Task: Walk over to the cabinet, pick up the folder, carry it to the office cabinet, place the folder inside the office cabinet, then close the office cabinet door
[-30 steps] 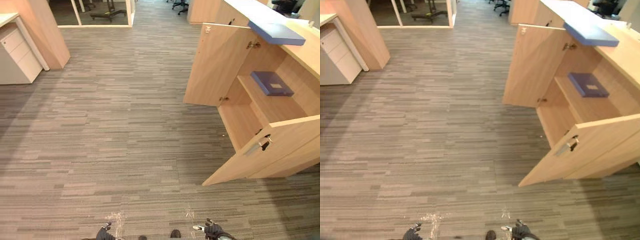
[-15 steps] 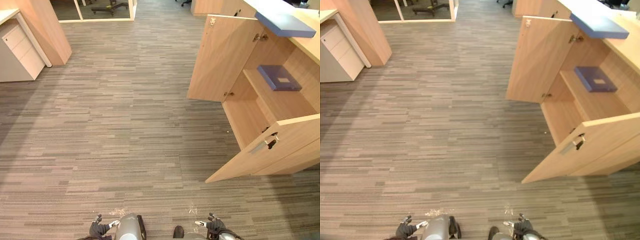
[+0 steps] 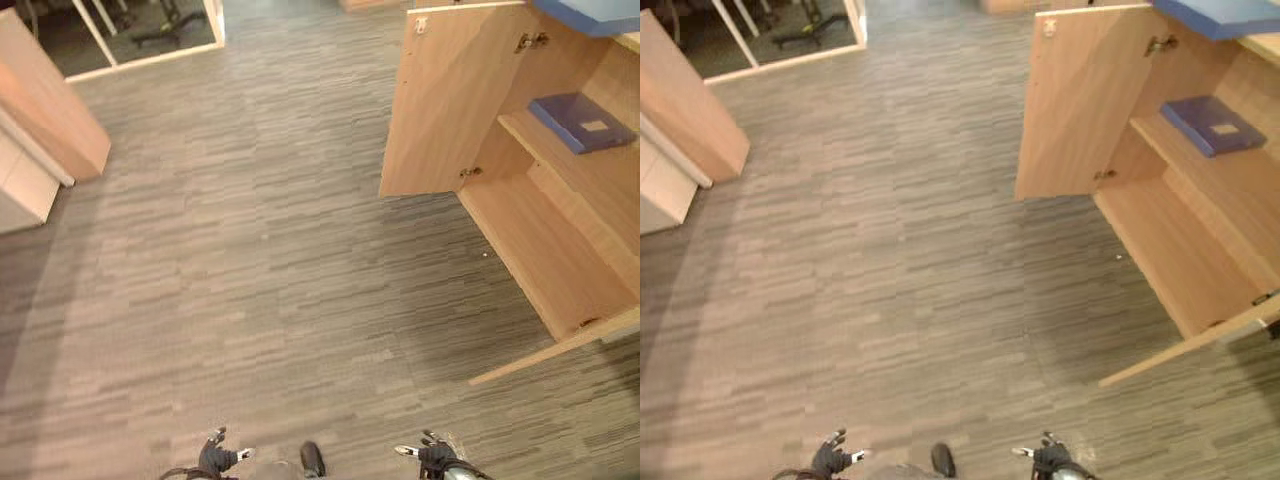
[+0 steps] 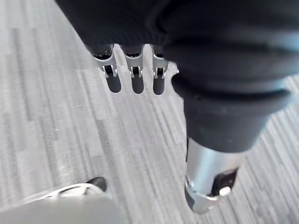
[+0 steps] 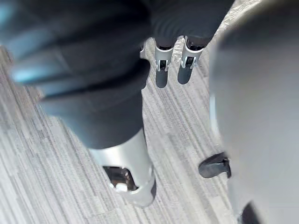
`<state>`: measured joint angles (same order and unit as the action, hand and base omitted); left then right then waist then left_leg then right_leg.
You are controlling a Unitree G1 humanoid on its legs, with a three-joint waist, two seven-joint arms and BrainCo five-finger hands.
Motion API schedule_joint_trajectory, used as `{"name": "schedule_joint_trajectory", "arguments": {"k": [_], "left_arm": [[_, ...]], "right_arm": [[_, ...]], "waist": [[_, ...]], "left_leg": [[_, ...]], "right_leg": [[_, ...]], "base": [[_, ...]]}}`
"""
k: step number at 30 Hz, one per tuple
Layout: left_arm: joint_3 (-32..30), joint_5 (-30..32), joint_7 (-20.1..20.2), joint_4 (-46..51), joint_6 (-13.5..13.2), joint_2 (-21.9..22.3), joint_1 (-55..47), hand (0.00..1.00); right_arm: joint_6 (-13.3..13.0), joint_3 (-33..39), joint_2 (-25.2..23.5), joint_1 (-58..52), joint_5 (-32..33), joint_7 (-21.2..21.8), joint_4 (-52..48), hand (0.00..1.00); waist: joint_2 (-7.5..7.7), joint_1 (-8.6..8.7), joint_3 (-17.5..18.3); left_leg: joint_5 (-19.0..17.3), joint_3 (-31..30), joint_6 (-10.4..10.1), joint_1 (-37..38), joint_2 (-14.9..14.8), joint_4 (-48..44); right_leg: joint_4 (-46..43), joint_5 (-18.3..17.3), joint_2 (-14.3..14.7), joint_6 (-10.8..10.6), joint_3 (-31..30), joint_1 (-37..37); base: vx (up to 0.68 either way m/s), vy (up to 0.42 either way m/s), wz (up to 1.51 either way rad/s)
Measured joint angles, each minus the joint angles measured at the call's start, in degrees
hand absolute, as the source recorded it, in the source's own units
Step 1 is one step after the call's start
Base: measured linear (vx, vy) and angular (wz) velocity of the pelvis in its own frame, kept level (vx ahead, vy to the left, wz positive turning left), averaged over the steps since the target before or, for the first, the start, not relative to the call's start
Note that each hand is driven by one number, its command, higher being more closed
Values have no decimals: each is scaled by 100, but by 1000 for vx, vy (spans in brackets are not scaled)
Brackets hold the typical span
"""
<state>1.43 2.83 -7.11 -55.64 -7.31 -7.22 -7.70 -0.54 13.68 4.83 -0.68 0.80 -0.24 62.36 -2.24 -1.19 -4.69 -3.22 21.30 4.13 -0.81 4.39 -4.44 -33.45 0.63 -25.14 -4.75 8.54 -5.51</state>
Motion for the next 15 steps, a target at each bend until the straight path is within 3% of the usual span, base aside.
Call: {"name": "schedule_joint_trajectory", "arguments": {"k": [1,2,3,4,5,7,9,10,11,12,13,15], "left_arm": [[132,0,12,-3,-8,-28,27,0],[200,0,16,-17,-6,-32,56,0],[350,2,47,-13,-8,-22,137,0],[433,12,77,-14,-17,-11,220,0],[431,14,86,-14,-33,-1,238,0],[395,12,93,-21,-46,-15,255,0],[285,11,90,-19,-44,-3,278,0],[206,11,90,-17,-42,-3,297,0],[143,41,82,-28,-35,-11,338,0],[128,84,81,-77,-26,18,383,0],[51,180,89,-121,-16,124,407,0],[-93,366,96,-212,8,209,463,0]], "right_arm": [[-32,-20,81,34,18,-5,-112,0],[-42,-34,88,85,27,-6,-138,0],[-73,-41,68,187,35,-7,-173,0],[-76,-72,25,281,58,-8,-180,0],[-78,-151,5,324,91,-8,-180,0],[-94,-202,-166,483,254,-5,-192,0],[-98,-202,-234,537,254,-13,-181,0],[-98,-201,-284,548,254,-29,-172,0],[-94,-197,-321,551,255,-38,-134,0],[-92,-190,-283,554,255,-43,-117,0],[-88,-174,-227,616,254,-48,-71,0],[-88,-110,-292,638,254,-49,-69,0]], "waist": [[-12,113,-16],[-12,177,-28],[-32,224,-129],[-52,202,-275],[-79,192,-341],[-41,198,-422],[40,196,-484],[131,197,-524],[277,199,-567],[233,208,-580],[77,181,-546],[56,193,-570]], "left_leg": [[-134,-46,114,314,72,46],[-170,-84,135,425,85,61],[-178,-166,125,669,68,97],[-205,-168,75,897,-22,96],[-229,-167,36,1007,-86,99],[-368,-167,-168,1225,-272,132],[-486,-187,-245,1425,-308,338],[-650,-194,-315,1550,-284,465],[-700,-265,-375,1638,-195,522],[-743,-314,-432,1694,-238,540],[-790,-266,-508,1677,-414,543],[-812,-159,-545,1767,-601,490]], "right_leg": [[-1131,80,-269,482,303,-346],[-1577,-51,-368,558,482,-496],[-2093,-390,-374,504,918,-684],[-2117,-734,-146,482,1229,-790],[-1981,-881,26,448,1369,-827],[-883,-1012,758,380,1811,-1115],[113,-910,1222,440,2051,-1294],[857,-694,1457,479,2137,-1355],[1225,-179,1538,796,2017,-1306],[1249,-126,1644,1156,2031,-1300],[1262,-279,1815,1145,2055,-1315],[1176,-572,2034,1167,2080,-1244]], "base": [[338,202,22],[328,156,39],[296,81,28],[276,47,17],[234,-19,0],[210,-79,5],[242,-166,20],[289,-242,32],[255,-218,30],[245,-178,1],[398,-258,-23],[417,-269,-22]]}}
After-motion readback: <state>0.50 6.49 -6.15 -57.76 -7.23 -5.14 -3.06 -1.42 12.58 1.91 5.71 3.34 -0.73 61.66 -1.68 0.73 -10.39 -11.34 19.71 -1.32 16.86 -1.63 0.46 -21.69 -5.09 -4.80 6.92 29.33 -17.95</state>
